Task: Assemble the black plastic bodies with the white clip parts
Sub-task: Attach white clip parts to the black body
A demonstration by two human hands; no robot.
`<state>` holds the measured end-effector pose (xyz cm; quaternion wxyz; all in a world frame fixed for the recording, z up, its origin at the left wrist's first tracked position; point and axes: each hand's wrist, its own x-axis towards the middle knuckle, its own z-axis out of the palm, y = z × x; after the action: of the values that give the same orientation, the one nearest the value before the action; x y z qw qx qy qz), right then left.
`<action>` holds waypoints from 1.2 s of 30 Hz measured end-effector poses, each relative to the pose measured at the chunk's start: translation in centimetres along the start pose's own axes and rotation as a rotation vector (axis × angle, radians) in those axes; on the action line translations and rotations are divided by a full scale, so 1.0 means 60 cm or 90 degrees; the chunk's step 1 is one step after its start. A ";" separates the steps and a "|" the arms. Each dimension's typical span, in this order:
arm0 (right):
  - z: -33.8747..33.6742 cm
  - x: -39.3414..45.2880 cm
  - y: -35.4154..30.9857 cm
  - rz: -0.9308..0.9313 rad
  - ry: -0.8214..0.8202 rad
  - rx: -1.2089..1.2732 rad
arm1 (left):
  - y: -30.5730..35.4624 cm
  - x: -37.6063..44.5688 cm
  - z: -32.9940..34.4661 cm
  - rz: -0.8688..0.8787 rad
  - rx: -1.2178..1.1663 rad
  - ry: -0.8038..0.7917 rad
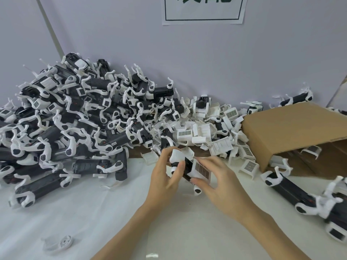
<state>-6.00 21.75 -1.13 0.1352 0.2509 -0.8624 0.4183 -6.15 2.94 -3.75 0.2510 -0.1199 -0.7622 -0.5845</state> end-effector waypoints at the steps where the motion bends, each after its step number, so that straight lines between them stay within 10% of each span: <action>1: 0.007 -0.002 -0.002 -0.004 0.005 -0.005 | 0.000 -0.001 0.001 0.004 0.003 -0.005; 12: 0.023 -0.010 -0.007 0.039 -0.007 0.027 | 0.016 -0.014 0.014 0.093 0.319 0.130; 27: 0.043 -0.024 -0.001 0.026 0.075 0.008 | 0.042 -0.011 0.002 -0.053 0.111 -0.078; 36: 0.046 -0.016 -0.001 0.086 0.045 0.351 | 0.080 -0.010 0.001 -0.114 0.177 -0.063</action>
<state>-5.23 19.83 -3.21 0.0633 0.2054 -0.7257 0.6536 -3.38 4.41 -0.10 0.1743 -0.0444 -0.8548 -0.4868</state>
